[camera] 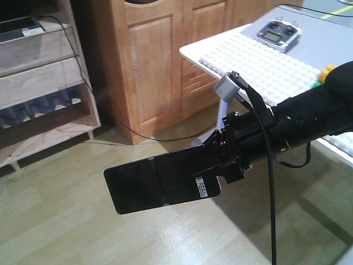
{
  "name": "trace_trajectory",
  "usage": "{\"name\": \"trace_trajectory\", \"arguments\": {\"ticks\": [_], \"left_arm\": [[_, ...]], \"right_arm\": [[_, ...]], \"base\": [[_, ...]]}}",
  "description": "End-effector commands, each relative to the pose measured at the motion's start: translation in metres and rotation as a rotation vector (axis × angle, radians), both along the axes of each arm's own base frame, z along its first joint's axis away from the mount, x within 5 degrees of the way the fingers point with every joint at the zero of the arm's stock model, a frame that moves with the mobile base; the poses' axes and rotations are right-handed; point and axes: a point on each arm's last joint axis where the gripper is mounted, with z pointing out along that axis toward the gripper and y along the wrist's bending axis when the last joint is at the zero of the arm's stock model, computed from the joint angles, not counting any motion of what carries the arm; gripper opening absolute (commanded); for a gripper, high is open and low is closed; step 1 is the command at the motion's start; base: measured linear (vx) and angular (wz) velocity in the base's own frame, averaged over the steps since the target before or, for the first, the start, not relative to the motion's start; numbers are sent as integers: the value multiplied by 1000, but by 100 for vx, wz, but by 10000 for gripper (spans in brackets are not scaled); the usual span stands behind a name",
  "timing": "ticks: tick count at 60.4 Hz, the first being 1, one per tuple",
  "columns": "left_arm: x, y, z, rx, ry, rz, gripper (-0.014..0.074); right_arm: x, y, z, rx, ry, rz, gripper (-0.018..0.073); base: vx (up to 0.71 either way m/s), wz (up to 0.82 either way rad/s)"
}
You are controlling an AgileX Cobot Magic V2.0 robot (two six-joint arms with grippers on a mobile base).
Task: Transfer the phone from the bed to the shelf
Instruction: 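Drive up to the wooden shelf holding the open laptop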
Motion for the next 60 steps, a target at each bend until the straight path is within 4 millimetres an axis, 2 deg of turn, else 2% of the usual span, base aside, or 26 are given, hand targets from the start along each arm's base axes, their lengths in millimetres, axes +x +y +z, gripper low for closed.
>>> {"name": "trace_trajectory", "arguments": {"ticks": [1,60], "left_arm": [[-1,-1,16,-9,-109,-6,1],[-1,-1,16,-9,-109,-6,1]], "right_arm": [[-11,1,25,110,1,48,-1],[-11,1,25,110,1,48,-1]], "base": [[47,32],[46,33]]}}
